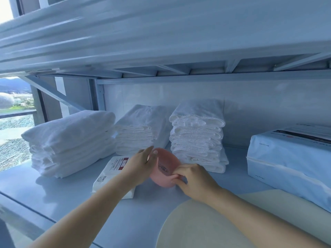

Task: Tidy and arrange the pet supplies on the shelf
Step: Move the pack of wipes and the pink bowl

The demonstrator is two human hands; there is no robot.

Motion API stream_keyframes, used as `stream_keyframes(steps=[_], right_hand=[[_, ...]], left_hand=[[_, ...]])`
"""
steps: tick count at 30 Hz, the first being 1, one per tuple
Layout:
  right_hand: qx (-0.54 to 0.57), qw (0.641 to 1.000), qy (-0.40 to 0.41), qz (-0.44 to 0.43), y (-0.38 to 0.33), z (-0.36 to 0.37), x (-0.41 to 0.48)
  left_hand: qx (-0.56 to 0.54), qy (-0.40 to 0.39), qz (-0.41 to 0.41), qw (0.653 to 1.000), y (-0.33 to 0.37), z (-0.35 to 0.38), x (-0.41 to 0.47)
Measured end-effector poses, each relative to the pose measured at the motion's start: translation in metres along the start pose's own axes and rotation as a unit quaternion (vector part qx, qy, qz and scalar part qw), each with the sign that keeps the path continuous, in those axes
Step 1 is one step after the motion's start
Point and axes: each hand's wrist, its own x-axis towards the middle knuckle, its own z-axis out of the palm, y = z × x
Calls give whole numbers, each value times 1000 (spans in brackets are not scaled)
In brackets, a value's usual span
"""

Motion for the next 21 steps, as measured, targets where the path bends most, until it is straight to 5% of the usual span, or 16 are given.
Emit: stream_keyframes(steps=[5,21], right_hand=[[-3,1000,6,10,3,-11,3],[-7,999,-34,2,12,-18,-18]], left_hand=[[-33,-81,95,992,-7,1,-6],[54,-104,26,993,-1,33,-24]])
